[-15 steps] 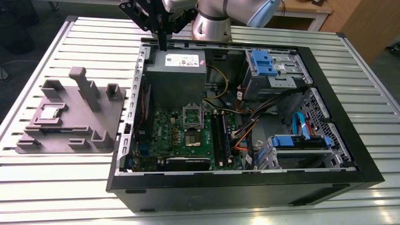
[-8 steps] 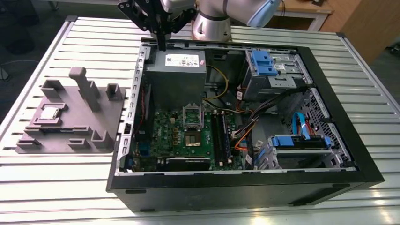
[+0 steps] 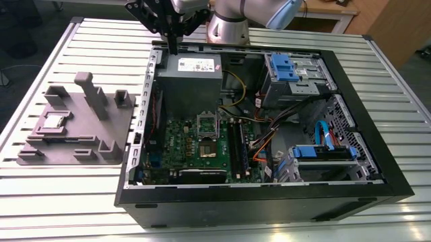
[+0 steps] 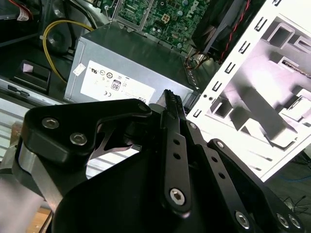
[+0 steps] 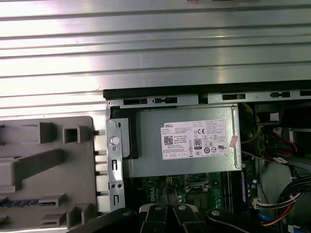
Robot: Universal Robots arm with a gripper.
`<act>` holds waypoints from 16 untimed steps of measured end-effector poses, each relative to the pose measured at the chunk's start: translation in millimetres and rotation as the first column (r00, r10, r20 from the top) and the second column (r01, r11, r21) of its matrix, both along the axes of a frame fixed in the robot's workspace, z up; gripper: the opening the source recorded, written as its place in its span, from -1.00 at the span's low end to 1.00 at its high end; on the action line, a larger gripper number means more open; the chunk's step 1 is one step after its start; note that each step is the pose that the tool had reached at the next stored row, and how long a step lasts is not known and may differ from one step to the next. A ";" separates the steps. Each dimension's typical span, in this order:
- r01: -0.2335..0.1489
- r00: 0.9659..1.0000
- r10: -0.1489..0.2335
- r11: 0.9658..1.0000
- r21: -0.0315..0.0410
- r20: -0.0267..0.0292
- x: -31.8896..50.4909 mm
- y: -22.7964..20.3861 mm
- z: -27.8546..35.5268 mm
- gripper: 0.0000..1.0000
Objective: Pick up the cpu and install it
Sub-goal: 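Reach for the cpu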
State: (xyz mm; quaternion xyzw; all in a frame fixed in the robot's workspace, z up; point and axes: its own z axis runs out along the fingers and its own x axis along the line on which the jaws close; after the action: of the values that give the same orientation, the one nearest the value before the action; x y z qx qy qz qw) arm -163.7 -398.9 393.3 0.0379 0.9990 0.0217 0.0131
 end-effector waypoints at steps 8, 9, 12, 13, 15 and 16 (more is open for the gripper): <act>0.000 1.000 0.000 1.000 0.000 0.000 -3.1 0.0 0.0 -0.80; 0.000 1.000 0.000 1.000 0.000 0.000 -3.2 0.0 0.0 -0.80; 0.000 1.000 0.000 1.000 0.000 0.000 -3.8 0.0 0.0 -0.80; 0.000 1.000 0.000 1.000 0.000 0.000 -4.0 0.0 0.0 -0.80; 0.000 1.000 0.000 1.000 0.000 0.000 -4.4 0.0 0.0 -0.80; 0.000 1.000 0.000 1.000 0.000 0.000 -4.5 0.0 0.0 -0.80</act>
State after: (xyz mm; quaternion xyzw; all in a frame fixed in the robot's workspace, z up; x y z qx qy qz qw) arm -168.3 -398.9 393.3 0.0378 0.9990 0.0217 0.0131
